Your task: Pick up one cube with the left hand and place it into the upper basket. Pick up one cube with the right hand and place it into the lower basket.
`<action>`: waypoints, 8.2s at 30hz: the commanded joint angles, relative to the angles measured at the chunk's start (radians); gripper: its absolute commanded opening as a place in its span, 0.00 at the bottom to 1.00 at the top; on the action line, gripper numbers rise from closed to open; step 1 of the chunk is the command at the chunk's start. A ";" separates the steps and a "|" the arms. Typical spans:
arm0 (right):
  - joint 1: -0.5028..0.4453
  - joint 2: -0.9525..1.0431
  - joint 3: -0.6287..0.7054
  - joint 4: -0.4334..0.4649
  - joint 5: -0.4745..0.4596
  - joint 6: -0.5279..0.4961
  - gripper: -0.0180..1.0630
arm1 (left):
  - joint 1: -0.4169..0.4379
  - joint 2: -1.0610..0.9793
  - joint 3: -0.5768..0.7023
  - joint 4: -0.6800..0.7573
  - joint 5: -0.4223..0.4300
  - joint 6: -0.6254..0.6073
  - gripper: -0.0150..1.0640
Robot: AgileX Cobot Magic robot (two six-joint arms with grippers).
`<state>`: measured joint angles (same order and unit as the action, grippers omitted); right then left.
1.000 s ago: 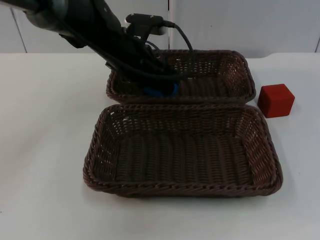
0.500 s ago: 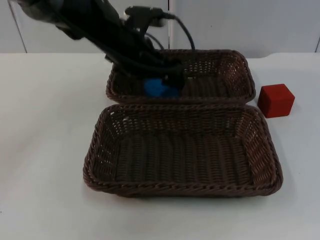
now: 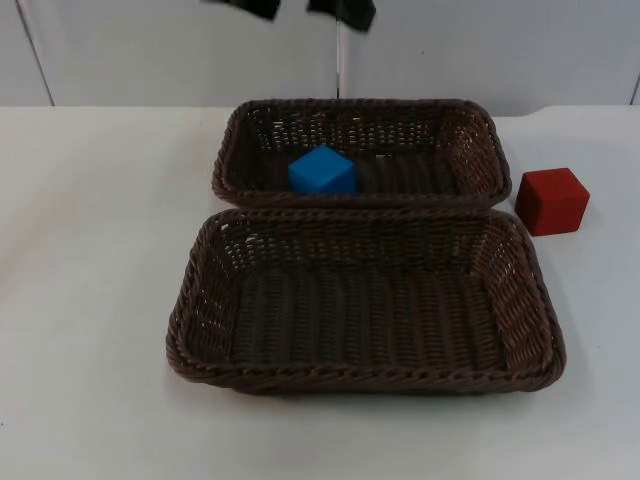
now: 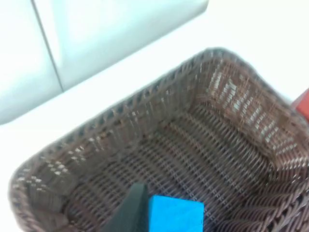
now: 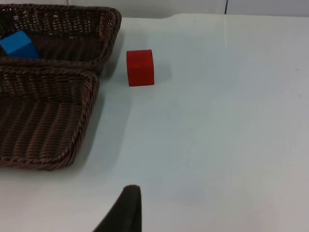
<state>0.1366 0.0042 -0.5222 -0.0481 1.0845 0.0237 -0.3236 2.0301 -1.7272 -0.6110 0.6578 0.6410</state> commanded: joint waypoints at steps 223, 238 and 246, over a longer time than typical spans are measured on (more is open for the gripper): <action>0.067 1.689 -0.727 0.048 -0.475 -0.148 0.02 | 0.257 -1.684 1.234 0.496 0.044 -0.526 0.95; 0.147 1.607 -0.727 0.048 -0.468 -0.172 0.02 | 0.257 -1.684 1.234 0.496 0.044 -0.526 0.95; 0.267 1.607 -0.727 0.048 -0.459 -0.172 0.02 | 0.257 -1.684 1.234 0.496 0.044 -0.526 0.95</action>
<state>0.3963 1.6256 -1.2473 0.0000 0.6288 -0.1382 -0.0694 0.3503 -0.4974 -0.1150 0.7106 0.1195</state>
